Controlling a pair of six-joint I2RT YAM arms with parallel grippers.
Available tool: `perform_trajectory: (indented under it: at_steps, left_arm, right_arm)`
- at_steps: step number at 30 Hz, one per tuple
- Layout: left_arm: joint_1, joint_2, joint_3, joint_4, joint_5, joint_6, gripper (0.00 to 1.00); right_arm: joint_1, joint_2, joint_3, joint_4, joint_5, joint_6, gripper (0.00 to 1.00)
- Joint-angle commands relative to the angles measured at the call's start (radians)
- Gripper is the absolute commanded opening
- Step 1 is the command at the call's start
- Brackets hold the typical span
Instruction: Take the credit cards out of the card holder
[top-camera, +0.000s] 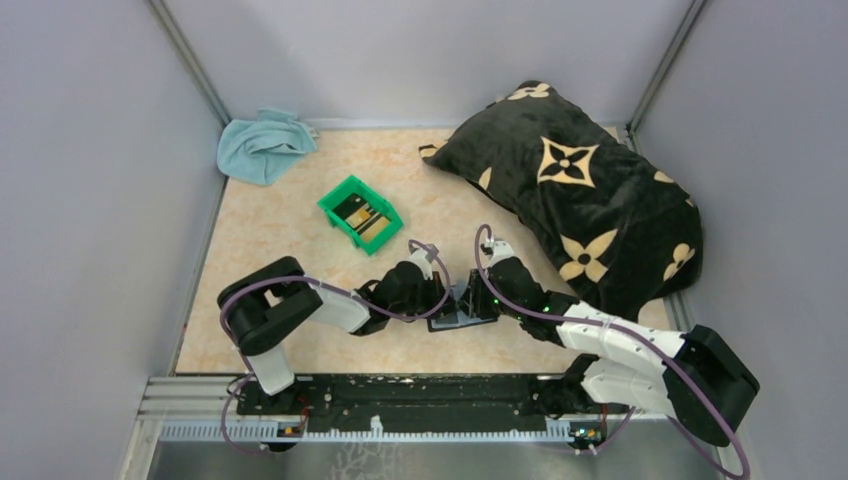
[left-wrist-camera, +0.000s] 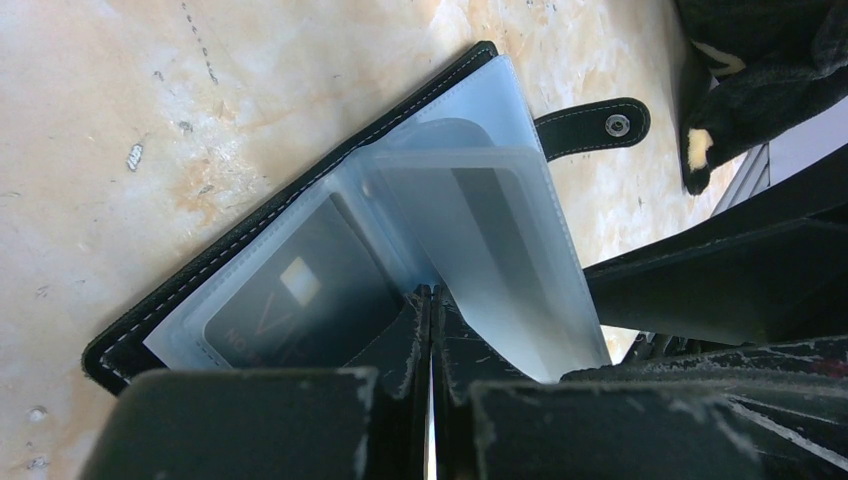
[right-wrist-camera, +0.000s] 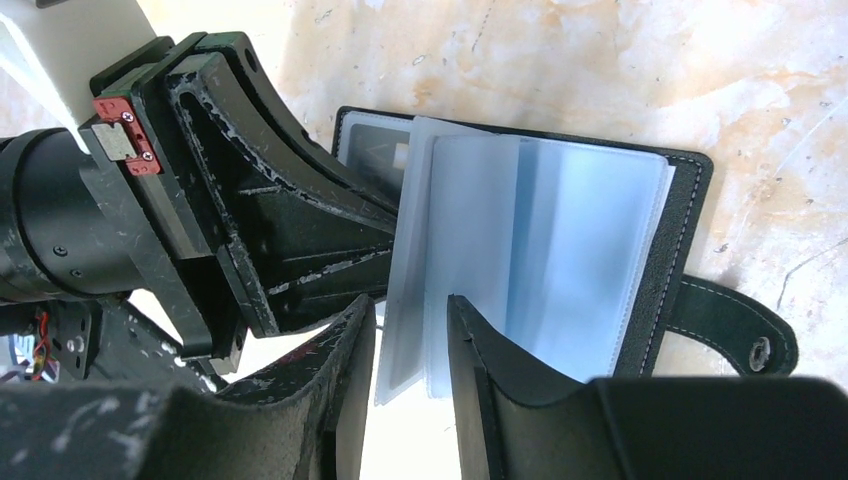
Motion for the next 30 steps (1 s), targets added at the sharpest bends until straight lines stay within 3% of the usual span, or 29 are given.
perform_trajectory:
  at_steps: [1, 7, 10, 21, 26, 30]
  left_arm:
    - [0.006, 0.004, -0.037, -0.091, -0.021, 0.029, 0.00]
    - [0.007, 0.016, -0.027, -0.086, -0.016, 0.029, 0.00]
    - [0.007, 0.025, -0.024, -0.083, -0.013, 0.028, 0.00]
    - [0.008, 0.019, -0.044, -0.078, -0.016, 0.022, 0.00]
    - [0.008, 0.013, -0.052, -0.077, -0.018, 0.020, 0.00]
    - [0.008, 0.016, -0.051, -0.070, -0.013, 0.021, 0.00]
  right_arm:
    - [0.002, -0.027, 0.026, 0.022, -0.037, -0.020, 0.34]
    - [0.002, -0.135, 0.036, -0.047, -0.006, -0.020, 0.34]
    - [0.002, -0.171, 0.029, -0.082, 0.047, -0.010, 0.29]
    - [0.002, -0.130, 0.006, -0.076, 0.102, 0.029, 0.16]
    - [-0.038, -0.136, 0.004, -0.121, 0.126, 0.021, 0.30]
    - [-0.078, -0.151, -0.013, -0.134, 0.123, 0.005, 0.31]
